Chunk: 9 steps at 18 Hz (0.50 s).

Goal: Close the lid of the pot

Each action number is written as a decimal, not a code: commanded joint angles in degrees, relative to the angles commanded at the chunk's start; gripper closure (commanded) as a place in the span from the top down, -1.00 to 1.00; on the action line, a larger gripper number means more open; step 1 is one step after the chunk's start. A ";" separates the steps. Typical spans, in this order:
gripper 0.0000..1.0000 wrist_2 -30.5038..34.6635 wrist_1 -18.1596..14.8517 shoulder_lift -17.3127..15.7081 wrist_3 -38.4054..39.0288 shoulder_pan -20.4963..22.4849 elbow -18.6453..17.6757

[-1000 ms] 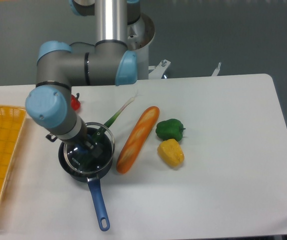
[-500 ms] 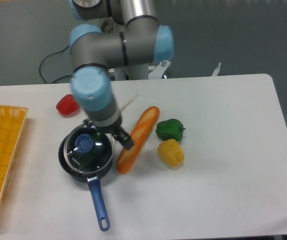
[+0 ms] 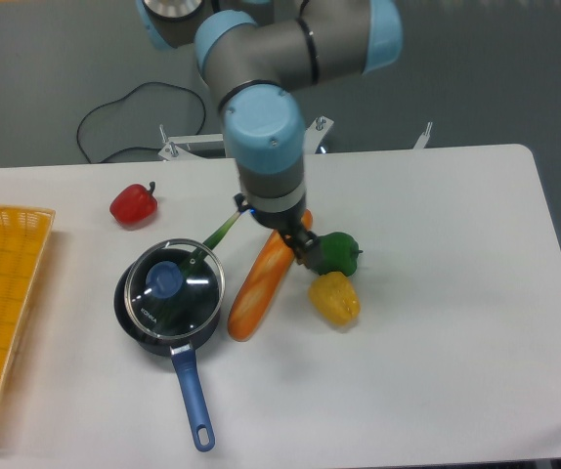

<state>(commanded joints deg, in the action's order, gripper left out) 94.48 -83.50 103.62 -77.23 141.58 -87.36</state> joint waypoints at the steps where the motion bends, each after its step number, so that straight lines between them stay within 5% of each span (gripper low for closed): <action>1: 1.00 0.00 0.09 -0.52 -2.46 1.40 -0.62; 9: 1.00 -0.09 0.00 -1.93 -15.21 10.90 -2.81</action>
<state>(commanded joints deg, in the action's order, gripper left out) 94.39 -83.50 101.69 -92.44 152.48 -90.17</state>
